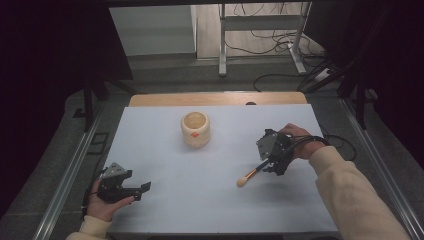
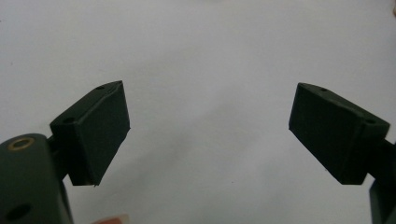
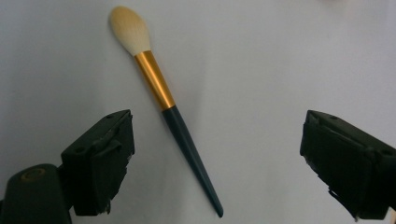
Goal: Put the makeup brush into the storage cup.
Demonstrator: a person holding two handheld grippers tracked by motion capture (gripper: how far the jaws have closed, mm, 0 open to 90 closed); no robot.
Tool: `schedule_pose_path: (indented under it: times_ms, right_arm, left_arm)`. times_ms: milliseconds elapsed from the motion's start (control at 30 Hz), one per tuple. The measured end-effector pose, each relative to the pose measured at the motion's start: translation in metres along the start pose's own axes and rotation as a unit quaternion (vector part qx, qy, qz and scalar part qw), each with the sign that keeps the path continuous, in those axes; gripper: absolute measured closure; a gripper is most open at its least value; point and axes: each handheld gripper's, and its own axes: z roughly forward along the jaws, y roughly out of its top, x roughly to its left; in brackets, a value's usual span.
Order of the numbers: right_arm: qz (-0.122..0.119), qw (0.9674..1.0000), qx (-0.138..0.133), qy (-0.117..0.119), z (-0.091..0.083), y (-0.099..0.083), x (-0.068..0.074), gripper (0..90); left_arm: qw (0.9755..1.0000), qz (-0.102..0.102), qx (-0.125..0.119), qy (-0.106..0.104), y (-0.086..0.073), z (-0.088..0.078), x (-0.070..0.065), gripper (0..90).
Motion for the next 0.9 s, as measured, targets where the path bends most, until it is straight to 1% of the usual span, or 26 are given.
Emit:
schedule_pose_path:
  times_ms: [33, 133, 167, 233, 300, 333, 433, 533, 600, 633, 700, 733, 767, 900]
  right_arm:
    - [-0.004, 1.0, 0.001, 0.002, 0.001, 0.001, 0.0, 11.1]
    - [-0.011, 0.9999, 0.003, 0.008, 0.002, 0.004, -0.001, 12.5]
    - [-0.012, 0.9998, 0.005, 0.016, 0.005, 0.006, -0.001, 13.6]
    - [-0.014, 0.9997, 0.006, 0.02, 0.006, 0.006, -0.001, 14.1]
    - [-0.017, 0.9993, 0.01, 0.031, 0.009, 0.008, -0.002, 15.7]
    - [-0.019, 0.999, 0.012, 0.04, 0.013, 0.009, -0.002, 16.7]
    - [-0.017, 0.9988, 0.016, 0.042, 0.016, 0.009, -0.001, 16.4]
    - [-0.024, 0.9983, 0.013, 0.053, 0.022, 0.011, -0.001, 17.0]
    - [-0.023, 0.9981, 0.013, 0.055, 0.023, 0.011, 0.0, 17.4]
    - [-0.026, 0.9976, 0.013, 0.062, 0.027, 0.012, 0.0, 17.8]
    - [-0.024, 0.9974, 0.018, 0.066, 0.028, 0.013, 0.001, 17.8]
    - [-0.019, 0.9973, 0.02, 0.069, 0.029, 0.013, 0.002, 18.0]
    - [-0.022, 0.9969, 0.02, 0.072, 0.03, 0.013, 0.002, 18.0]
    - [-0.02, 0.9968, 0.017, 0.076, 0.033, 0.014, 0.002, 18.9]
  left_arm:
    - [1.0, -0.002, -0.002, 0.0, 0.0, 0.0, 0.0, 13.2]
    - [1.0, 0.002, 0.002, 0.0, 0.0, 0.0, 0.0, 13.1]
    - [1.0, 0.001, 0.002, 0.0, 0.0, 0.001, 0.0, 13.0]
    - [1.0, 0.002, 0.004, 0.0, 0.0, 0.001, 0.0, 13.0]
    - [1.0, 0.002, 0.005, -0.001, 0.0, 0.001, 0.0, 13.0]
    - [1.0, 0.002, 0.005, 0.0, 0.0, 0.001, 0.0, 13.1]
    - [1.0, 0.002, 0.005, 0.0, 0.0, 0.001, 0.0, 13.1]
    - [1.0, 0.0, 0.004, 0.001, 0.0, 0.002, 0.0, 13.1]
    - [1.0, 0.0, 0.004, 0.0, 0.0, 0.002, 0.0, 13.1]
    - [1.0, 0.0, 0.005, 0.0, 0.0, 0.002, 0.0, 13.1]
    - [1.0, 0.0, 0.006, 0.0, 0.0, 0.002, 0.0, 13.1]
    - [1.0, 0.001, 0.006, 0.001, 0.0, 0.002, 0.0, 13.1]
    - [1.0, 0.001, 0.006, 0.001, -0.001, 0.002, 0.0, 13.1]
    - [1.0, 0.001, 0.007, 0.002, -0.001, 0.002, 0.0, 13.1]
